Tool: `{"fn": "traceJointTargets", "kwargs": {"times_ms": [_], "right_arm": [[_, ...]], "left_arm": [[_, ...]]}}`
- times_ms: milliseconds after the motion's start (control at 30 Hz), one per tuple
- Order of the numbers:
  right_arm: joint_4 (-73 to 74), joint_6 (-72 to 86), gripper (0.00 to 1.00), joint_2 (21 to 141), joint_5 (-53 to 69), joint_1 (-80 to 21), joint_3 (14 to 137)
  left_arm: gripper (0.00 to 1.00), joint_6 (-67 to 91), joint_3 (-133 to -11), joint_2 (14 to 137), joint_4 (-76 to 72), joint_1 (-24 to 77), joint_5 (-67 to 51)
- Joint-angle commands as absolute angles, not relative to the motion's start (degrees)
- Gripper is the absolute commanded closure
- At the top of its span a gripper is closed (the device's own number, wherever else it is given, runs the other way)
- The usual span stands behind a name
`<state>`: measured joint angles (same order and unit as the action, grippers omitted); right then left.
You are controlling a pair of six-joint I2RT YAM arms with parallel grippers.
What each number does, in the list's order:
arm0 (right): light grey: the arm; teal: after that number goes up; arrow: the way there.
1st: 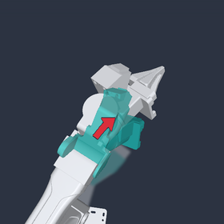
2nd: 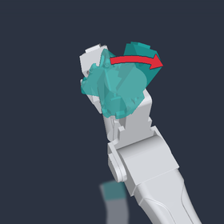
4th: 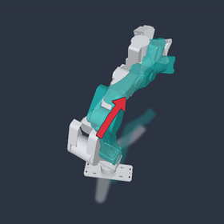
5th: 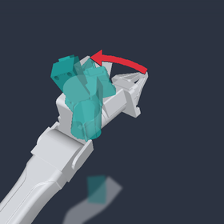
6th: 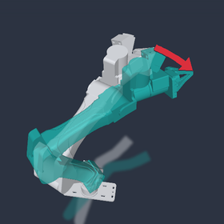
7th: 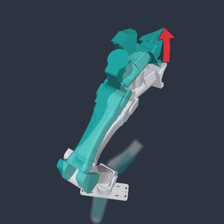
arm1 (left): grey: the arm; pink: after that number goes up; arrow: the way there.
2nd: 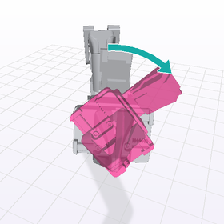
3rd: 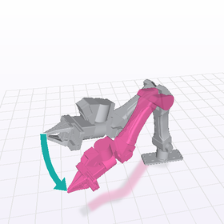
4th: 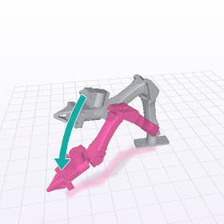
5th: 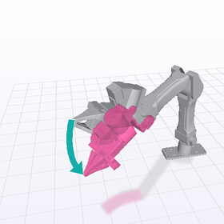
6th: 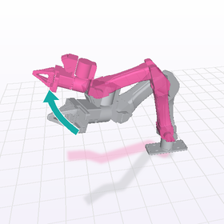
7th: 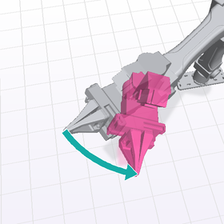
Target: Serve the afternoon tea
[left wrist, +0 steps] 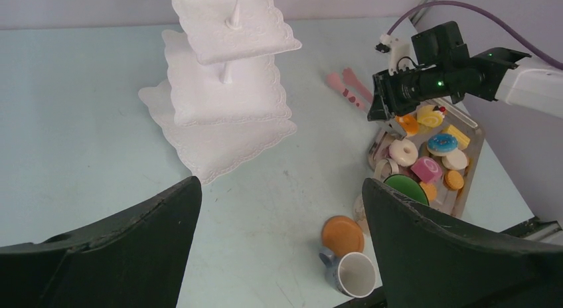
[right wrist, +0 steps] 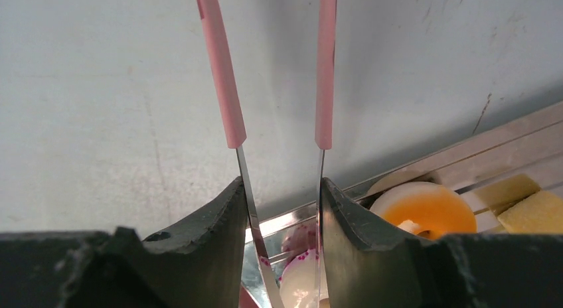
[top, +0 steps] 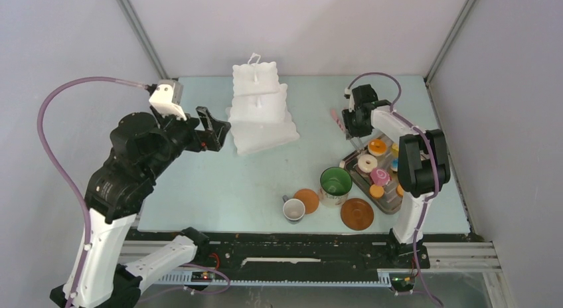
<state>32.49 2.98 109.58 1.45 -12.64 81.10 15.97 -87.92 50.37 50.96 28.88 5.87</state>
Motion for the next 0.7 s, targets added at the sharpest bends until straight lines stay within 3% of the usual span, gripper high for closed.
{"fn": "traceJointTargets", "kwargs": {"times_ms": [0,400,500,667], "right_arm": [[30.56,0.21,0.57,110.38,-3.12,-13.85,80.88],[24.35,-1.49,0.21,111.36,-0.72,-14.38,76.92],[24.63,-1.66,0.02,111.49,-0.64,-13.98,76.84],[23.76,-3.77,0.00,112.42,2.22,-14.33,77.36]], "left_arm": [[0.02,14.59,-89.97,51.67,52.10,29.27,6.96],[0.02,14.32,-92.36,53.93,54.35,29.27,7.17],[0.02,14.71,-92.42,54.30,54.44,29.27,7.06],[0.02,15.20,-92.37,54.44,54.25,29.27,6.66]]}}
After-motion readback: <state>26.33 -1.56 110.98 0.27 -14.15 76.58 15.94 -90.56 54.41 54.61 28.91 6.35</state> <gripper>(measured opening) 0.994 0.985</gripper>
